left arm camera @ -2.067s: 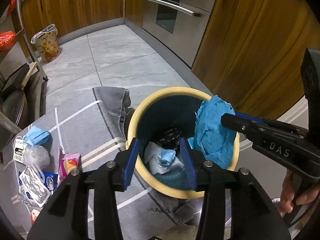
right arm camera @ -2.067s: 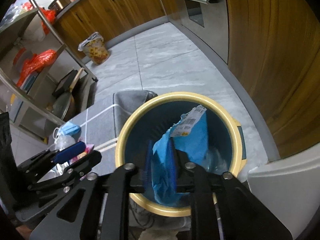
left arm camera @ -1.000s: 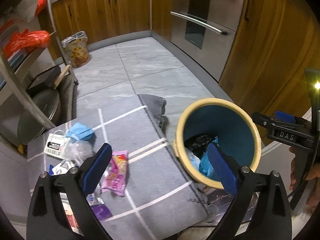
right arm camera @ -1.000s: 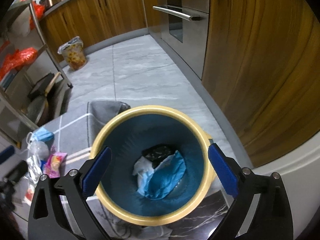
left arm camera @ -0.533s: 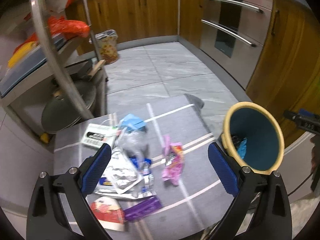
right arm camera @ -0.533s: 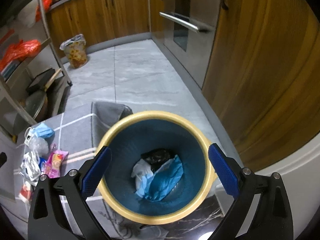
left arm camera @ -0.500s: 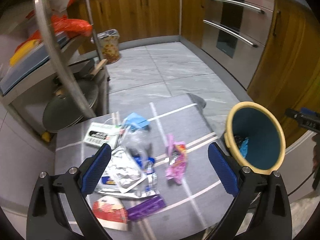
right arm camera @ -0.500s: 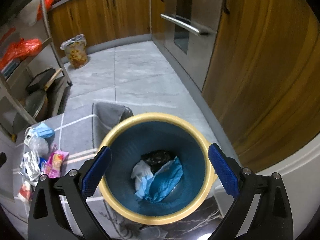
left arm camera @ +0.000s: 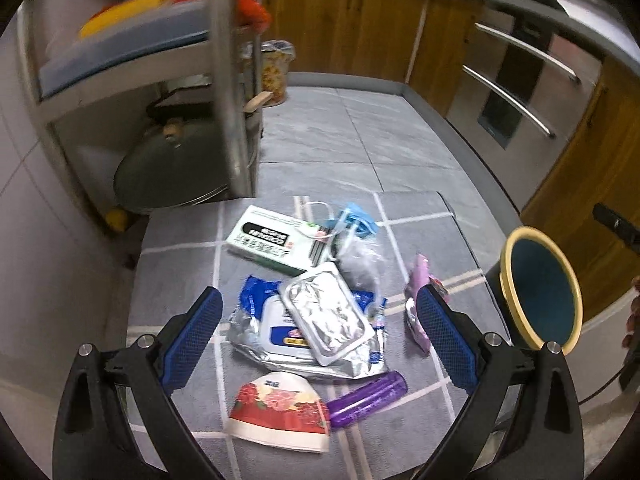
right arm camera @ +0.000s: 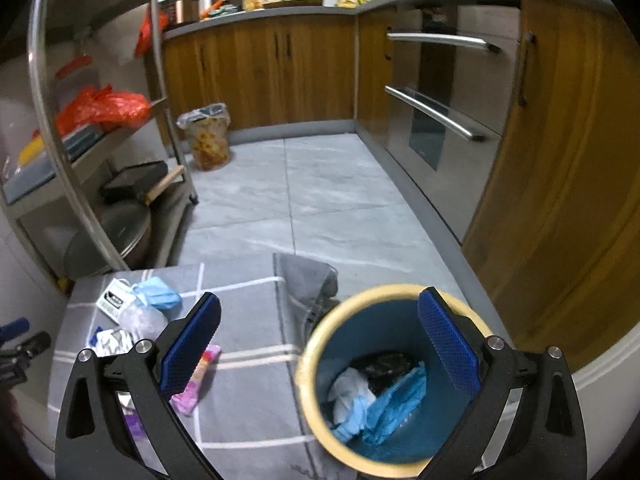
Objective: Collect trash
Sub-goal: 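Move both grippers back over the remaining wrappers and wipes packs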
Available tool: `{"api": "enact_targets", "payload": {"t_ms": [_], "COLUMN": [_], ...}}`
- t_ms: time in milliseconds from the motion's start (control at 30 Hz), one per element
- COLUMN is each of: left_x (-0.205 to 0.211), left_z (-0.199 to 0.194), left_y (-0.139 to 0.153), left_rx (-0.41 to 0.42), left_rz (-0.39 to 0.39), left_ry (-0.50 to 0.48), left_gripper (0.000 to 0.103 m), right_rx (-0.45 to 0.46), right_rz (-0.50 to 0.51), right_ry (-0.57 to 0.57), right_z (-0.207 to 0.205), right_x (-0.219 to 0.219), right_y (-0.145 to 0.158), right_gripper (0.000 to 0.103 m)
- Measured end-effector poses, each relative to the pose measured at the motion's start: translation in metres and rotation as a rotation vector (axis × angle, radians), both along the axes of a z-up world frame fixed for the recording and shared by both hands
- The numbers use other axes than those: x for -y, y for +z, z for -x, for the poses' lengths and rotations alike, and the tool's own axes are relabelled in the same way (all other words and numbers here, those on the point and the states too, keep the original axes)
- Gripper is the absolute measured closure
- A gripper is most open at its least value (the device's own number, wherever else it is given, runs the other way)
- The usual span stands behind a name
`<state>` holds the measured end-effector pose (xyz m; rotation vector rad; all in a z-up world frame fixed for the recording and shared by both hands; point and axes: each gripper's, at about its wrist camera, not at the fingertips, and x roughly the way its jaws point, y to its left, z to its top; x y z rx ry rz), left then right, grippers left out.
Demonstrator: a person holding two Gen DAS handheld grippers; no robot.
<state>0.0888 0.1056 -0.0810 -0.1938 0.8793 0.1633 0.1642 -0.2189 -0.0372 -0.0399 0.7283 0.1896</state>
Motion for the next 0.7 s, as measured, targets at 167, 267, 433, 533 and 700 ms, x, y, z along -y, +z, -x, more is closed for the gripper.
{"api": "enact_targets", "payload": {"t_ms": [167, 267, 433, 533, 700], "left_x": [-0.027, -0.038, -0.05, -0.053, -0.06], "left_z": [0.0, -0.003, -0.004, -0.004, -0.006], "left_y": [-0.003, -0.006, -0.004, -0.004, -0.01], "left_rx": [0.005, 0.006, 0.014, 0.016, -0.009], "left_rz": [0.015, 0.023, -0.021, -0.03, -0.051], "left_ry": [0.066, 0.085, 0.092, 0.087, 0.076], "left_gripper": [0.006, 0.006, 0.006, 0.006, 0.006], "right_rx": [-0.007, -0.005, -0.073, -0.131, -0.159], "right_rz": [0.062, 0.045, -0.023, -0.012, -0.04], "right_ry": [0.056, 0.114, 0.117, 0.131, 0.159], "right_z": [-0.002, 0.0, -0.004, -0.007, -0.012], "right_x": [-0.042, -0.058, -0.07, -0.081, -0.09], "right_y": [-0.002, -0.005, -0.018, -0.028, -0.033], "right_gripper": [0.005, 0.005, 0.005, 0.005, 0.005]}}
